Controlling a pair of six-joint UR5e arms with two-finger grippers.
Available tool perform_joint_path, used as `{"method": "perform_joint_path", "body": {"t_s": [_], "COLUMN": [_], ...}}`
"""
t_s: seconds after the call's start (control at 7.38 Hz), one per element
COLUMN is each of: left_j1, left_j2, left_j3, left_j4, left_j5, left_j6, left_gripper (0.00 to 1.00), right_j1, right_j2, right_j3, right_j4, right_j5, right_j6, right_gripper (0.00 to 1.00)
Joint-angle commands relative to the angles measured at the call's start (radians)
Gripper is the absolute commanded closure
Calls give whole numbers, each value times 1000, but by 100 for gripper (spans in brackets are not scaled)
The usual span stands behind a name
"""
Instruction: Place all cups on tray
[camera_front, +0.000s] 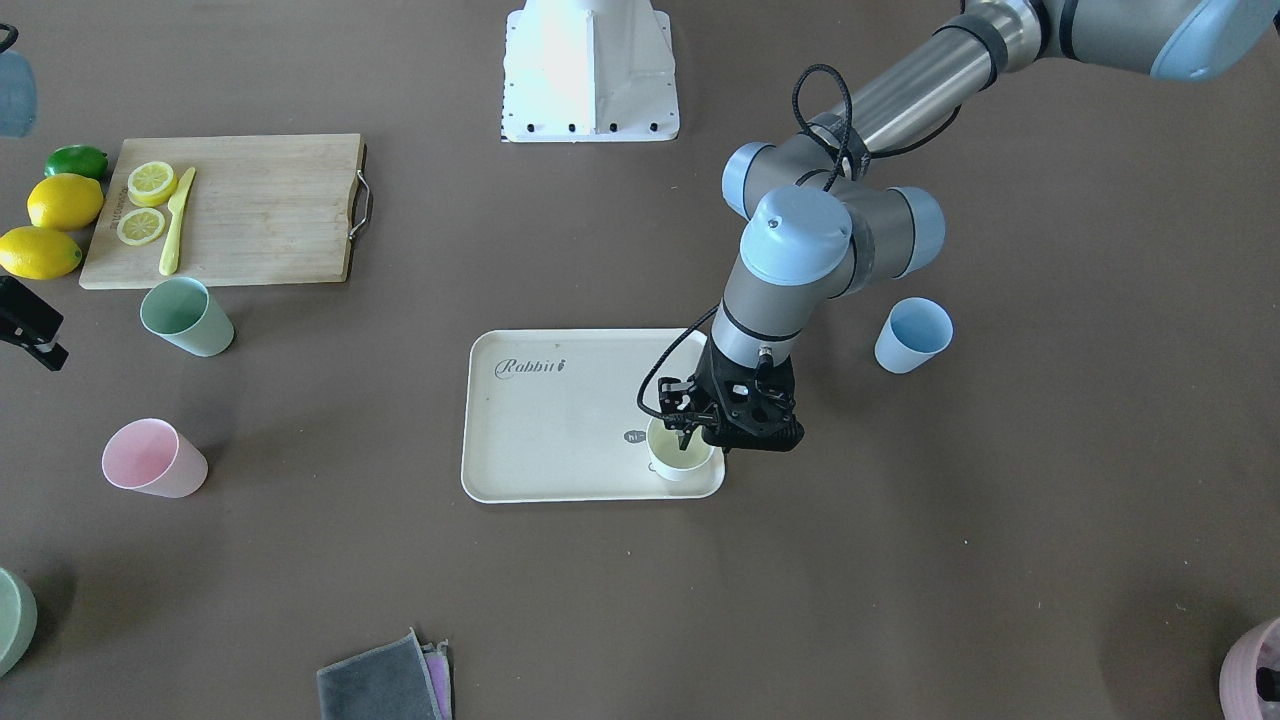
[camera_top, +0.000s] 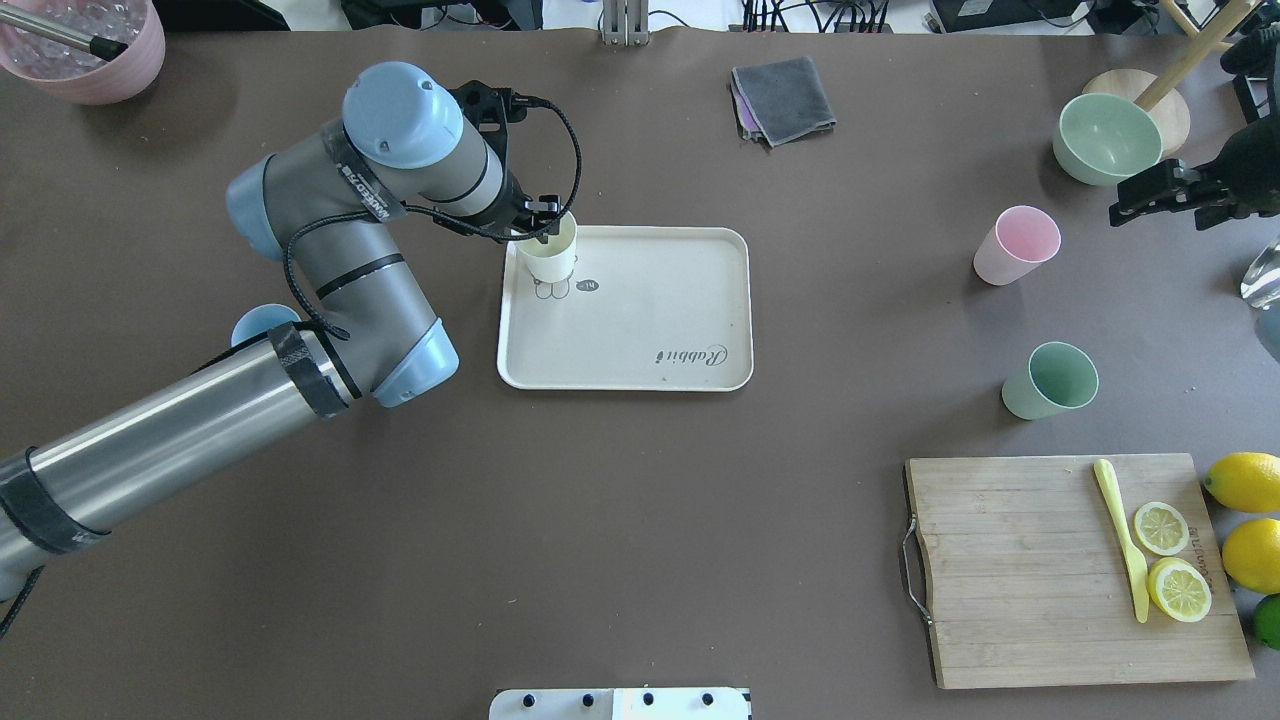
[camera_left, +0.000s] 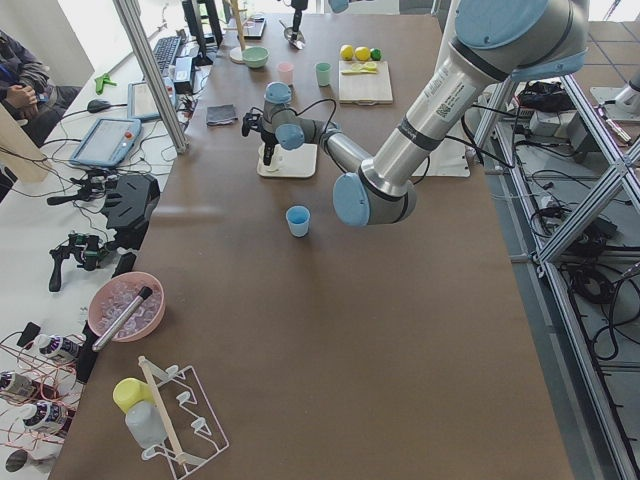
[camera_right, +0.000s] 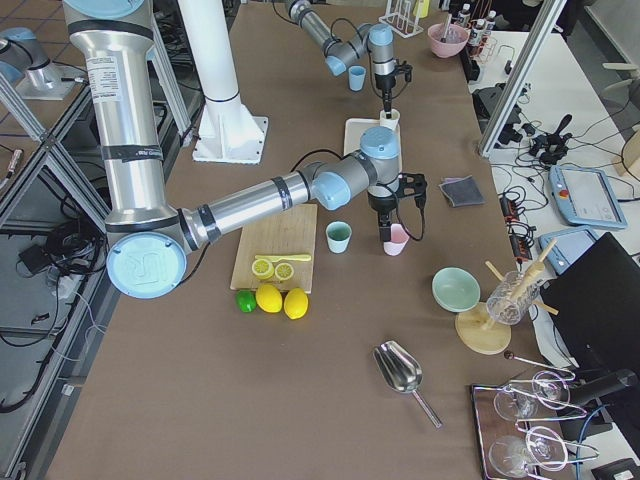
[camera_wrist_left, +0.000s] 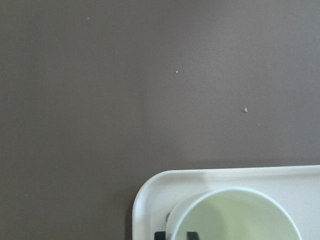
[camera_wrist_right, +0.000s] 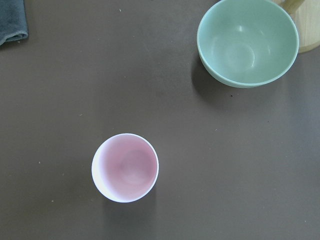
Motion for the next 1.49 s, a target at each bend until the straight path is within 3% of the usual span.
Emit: {"method": "perform_joint_path", "body": {"t_s": [0.0,0.14,0.27,0.68,0.81,0.95,1.36], "left_j1": [-180,-271,-325,-330,-330,-330,-328], "left_j2": [30,96,131,139,147,153,156], "left_j3": [-90,-175,-204,-206,-211,-211,-211], "left_j4": [143,221,248,248,248,244,241], "left_j5": [-174,-256,-281,-275,-274,-272,-269], "left_j6": [190,325,402,412,412,412,413], "left_gripper": [2,2,2,2,2,2,2], "right_j1": [-63,-109,-158,-278,-300,-315,-343], "right_j2": [-5,-33,-78,-150,-159,-166,-186], "right_j3": [24,48,83,93,93,93,19], "right_j4": [2,2,2,4,4,10,169], "right_j5": [-20,-42,-69,-158,-163,-175,-183], "right_j6": [110,121,122,121,121,122,158], "right_gripper": [1,1,1,6,14,32,100]}}
